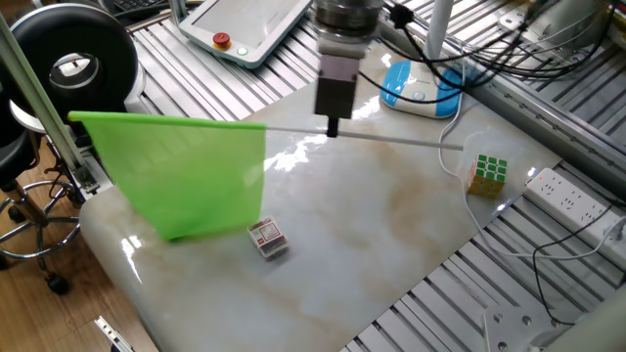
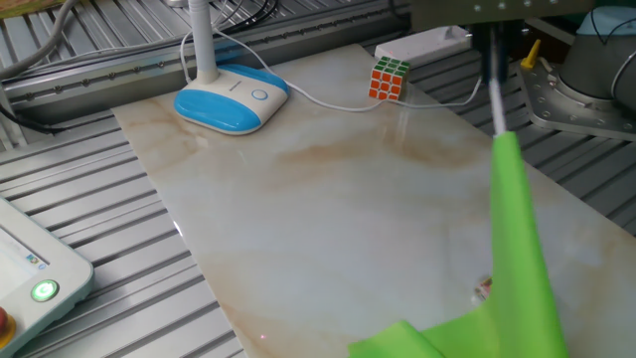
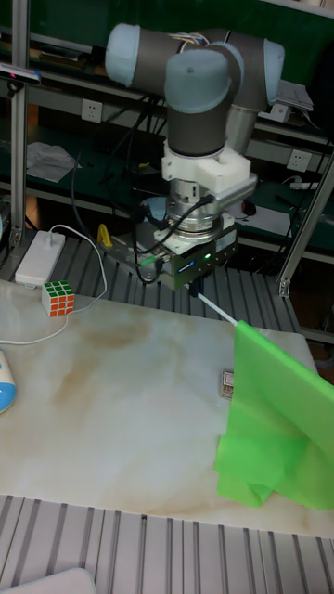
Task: Wave the flag
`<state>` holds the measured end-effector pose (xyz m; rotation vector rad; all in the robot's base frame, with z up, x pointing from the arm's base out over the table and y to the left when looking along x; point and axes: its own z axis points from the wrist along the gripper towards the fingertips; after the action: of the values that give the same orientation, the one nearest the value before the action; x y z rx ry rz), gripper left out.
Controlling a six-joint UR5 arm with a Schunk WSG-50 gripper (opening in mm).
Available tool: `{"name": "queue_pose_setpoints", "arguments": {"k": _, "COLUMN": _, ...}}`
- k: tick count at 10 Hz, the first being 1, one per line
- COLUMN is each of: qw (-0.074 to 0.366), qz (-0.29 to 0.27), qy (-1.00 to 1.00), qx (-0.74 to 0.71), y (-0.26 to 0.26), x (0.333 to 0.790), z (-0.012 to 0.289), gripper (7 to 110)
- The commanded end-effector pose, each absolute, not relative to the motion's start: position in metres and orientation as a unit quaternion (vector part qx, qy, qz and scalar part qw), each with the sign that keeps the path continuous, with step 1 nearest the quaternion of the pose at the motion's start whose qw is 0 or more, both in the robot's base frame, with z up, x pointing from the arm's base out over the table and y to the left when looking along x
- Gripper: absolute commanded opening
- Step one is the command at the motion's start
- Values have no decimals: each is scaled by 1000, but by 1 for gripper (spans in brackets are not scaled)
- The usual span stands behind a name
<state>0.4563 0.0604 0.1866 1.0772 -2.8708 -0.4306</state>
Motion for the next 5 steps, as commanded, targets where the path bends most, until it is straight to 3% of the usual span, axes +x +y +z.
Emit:
{"name": "queue_pose_setpoints", "arguments": {"k": 1, "qw": -1, "qz": -141, "qy": -923, "qx": 358, "y": 40, "x": 450, "z": 170, "gripper": 7}}
{"name": "queue_pose_setpoints", "arguments": {"k": 5, "qw": 45, "qz": -116, "qy": -935, "qx": 331, "y": 75, "x": 451, "z": 205, "gripper": 7}}
